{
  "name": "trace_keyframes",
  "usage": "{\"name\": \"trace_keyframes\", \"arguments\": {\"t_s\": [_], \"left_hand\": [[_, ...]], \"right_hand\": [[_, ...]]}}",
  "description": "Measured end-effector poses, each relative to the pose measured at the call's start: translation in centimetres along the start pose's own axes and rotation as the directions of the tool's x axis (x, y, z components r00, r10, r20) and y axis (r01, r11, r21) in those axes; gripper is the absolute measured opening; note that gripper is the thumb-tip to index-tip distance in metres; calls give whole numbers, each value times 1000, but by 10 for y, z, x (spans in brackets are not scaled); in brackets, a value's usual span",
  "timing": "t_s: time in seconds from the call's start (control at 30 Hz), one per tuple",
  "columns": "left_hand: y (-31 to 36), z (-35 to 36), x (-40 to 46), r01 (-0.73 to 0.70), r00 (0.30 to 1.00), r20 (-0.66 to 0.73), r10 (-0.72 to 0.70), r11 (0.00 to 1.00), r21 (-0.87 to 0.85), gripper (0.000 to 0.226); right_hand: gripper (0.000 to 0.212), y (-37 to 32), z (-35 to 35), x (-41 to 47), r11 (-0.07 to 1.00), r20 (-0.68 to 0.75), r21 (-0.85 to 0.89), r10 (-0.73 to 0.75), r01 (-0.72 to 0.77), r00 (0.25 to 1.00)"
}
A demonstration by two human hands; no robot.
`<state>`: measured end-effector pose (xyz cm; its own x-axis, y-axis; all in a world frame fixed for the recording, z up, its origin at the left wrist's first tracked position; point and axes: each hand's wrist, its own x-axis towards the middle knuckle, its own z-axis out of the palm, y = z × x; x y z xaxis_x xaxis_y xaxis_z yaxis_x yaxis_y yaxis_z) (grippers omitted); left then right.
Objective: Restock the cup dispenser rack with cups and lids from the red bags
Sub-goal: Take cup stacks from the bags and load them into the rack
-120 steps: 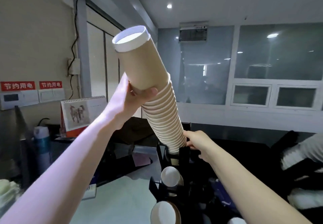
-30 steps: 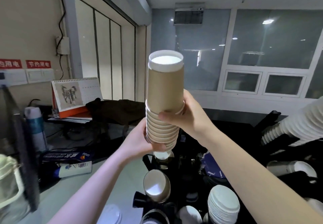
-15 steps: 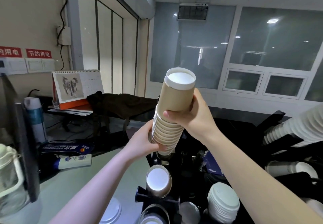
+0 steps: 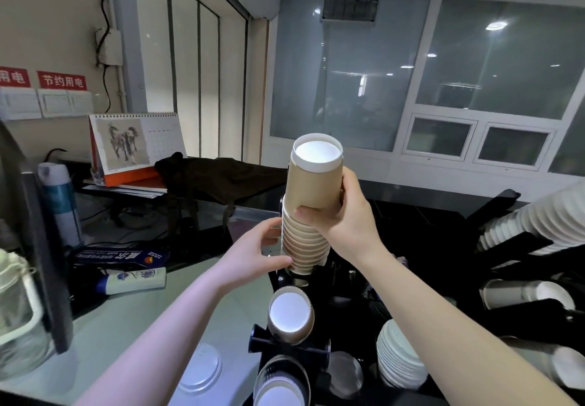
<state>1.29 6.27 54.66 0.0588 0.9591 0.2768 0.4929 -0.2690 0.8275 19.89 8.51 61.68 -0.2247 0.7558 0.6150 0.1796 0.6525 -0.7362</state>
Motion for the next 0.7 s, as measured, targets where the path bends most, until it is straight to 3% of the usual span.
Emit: {"name": "trace_keyframes", "arguments": {"t_s": [0.2, 0.37, 0.5, 0.7], "left_hand": [[-1, 2, -4, 10, 1000, 13, -9, 1000, -19, 66], [-4, 3, -7, 33, 999, -12, -33, 999, -18, 73], [-1, 4, -8, 9, 1000, -7, -9, 999, -47, 78], [2, 10, -8, -32, 999, -17, 31, 998, -55, 74]], "right_hand": [[87, 10, 6, -6, 997, -8, -43, -60, 60, 998], [80, 39, 12, -21, 984, 69, -175, 32, -19, 997], [89, 58, 18, -31, 941, 107, -337, 64, -24, 992], [89, 56, 16, -27, 936, 126, -348, 108, -58, 986]]}}
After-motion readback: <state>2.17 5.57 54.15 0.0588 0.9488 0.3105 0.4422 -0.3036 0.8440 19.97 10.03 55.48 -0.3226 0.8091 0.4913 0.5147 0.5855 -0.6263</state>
